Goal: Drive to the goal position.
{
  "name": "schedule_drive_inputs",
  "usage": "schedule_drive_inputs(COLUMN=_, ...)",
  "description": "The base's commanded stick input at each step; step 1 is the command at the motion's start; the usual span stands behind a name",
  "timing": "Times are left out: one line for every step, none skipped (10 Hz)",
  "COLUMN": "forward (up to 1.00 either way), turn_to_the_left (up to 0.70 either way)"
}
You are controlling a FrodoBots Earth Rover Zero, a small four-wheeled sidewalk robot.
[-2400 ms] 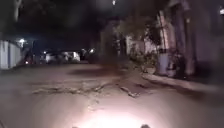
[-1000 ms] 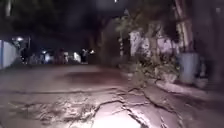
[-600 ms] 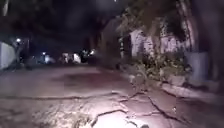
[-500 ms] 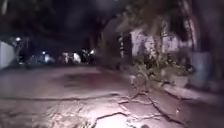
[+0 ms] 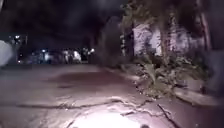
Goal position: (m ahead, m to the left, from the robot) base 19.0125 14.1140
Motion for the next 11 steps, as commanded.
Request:
schedule_drive_inputs(forward=0.7, turn_to_the_left=0.25)
schedule_drive_inputs(forward=0.7, turn_to_the_left=0.09)
schedule_drive_inputs(forward=0.7, turn_to_the_left=0.12)
schedule_drive_inputs(forward=0.7, turn_to_the_left=0.35)
schedule_drive_inputs(forward=0.7, turn_to_the_left=0.32)
schedule_drive_inputs(forward=0.7, turn_to_the_left=0.17)
schedule_drive_inputs(forward=0.7, turn_to_the_left=0.0)
schedule_drive_inputs(forward=0.7, turn_to_the_left=0.0)
schedule_drive_inputs(forward=0.7, turn_to_the_left=0.0)
schedule_drive_inputs(forward=0.7, turn_to_the_left=0.0)
schedule_drive_inputs(forward=0.7, turn_to_the_left=0.0)
